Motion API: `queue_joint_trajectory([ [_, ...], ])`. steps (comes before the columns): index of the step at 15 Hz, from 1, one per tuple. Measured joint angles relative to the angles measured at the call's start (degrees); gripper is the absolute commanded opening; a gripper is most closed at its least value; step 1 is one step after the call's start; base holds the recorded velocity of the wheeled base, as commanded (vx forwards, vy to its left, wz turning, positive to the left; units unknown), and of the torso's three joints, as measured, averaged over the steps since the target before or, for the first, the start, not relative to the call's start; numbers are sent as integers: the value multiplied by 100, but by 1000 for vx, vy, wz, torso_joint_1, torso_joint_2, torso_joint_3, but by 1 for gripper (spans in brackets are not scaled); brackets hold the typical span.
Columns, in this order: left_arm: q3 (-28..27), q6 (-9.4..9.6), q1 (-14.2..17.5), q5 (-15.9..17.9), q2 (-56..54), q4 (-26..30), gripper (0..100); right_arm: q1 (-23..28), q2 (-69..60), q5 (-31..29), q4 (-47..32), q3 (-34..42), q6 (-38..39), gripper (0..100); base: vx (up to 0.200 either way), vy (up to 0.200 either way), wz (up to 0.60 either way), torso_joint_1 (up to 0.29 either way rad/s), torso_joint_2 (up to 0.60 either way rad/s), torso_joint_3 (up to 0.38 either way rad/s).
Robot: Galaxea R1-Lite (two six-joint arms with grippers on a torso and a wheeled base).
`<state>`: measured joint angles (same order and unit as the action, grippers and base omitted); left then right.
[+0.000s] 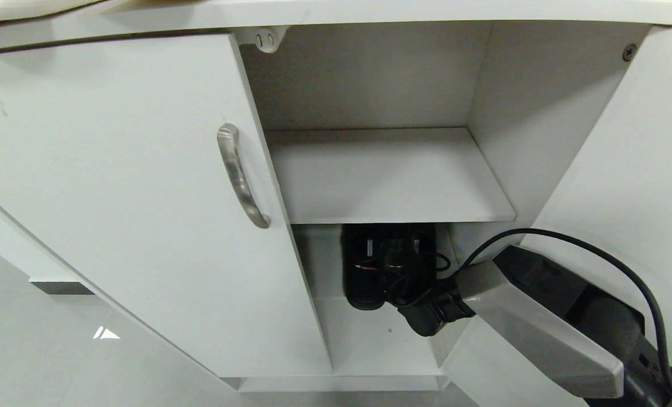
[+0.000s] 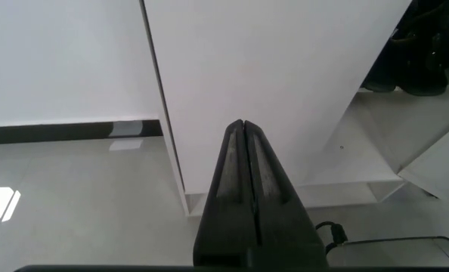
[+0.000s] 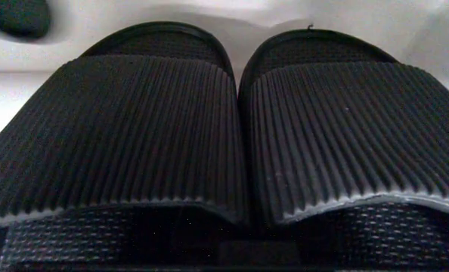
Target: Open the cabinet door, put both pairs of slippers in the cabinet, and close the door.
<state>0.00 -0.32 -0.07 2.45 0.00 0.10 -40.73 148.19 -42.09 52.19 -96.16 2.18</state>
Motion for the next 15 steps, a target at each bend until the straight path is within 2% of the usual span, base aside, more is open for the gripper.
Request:
queue_joint_trajectory([
  [1, 0, 0, 0, 0, 0, -2, 0, 33, 88, 2, -73, -95, 11, 0, 0, 0, 0, 0, 0, 0],
  [2, 0, 0, 0, 0, 0, 0, 0, 38, 154, 22, -119, -150, 24, 100, 0, 0, 0, 0, 0, 0],
  [5, 0, -1, -2, -5, 0, 0, 0, 82, 234, 96, -119, -169, 30, 100, 0, 0, 0, 0, 0, 0],
  [7, 0, -17, -4, -5, 0, 0, 0, 46, 187, 126, -21, 107, 41, 100, 0, 0, 0, 0, 0, 0],
  [9, 0, -17, 0, -2, 0, -2, 0, -56, -80, 268, 362, 953, 52, 100, 0, 0, 0, 0, 0, 0],
  [12, 0, -23, 0, -2, 0, 0, 0, -296, -812, 564, 1074, 2492, 41, 100, -200, 0, 0, 4, 1, 2],
  [15, 0, -34, 0, 0, 0, 0, 0, -539, -1685, 1281, 1809, 4158, 49, 100, -200, 0, 0, 1, 4, 7],
])
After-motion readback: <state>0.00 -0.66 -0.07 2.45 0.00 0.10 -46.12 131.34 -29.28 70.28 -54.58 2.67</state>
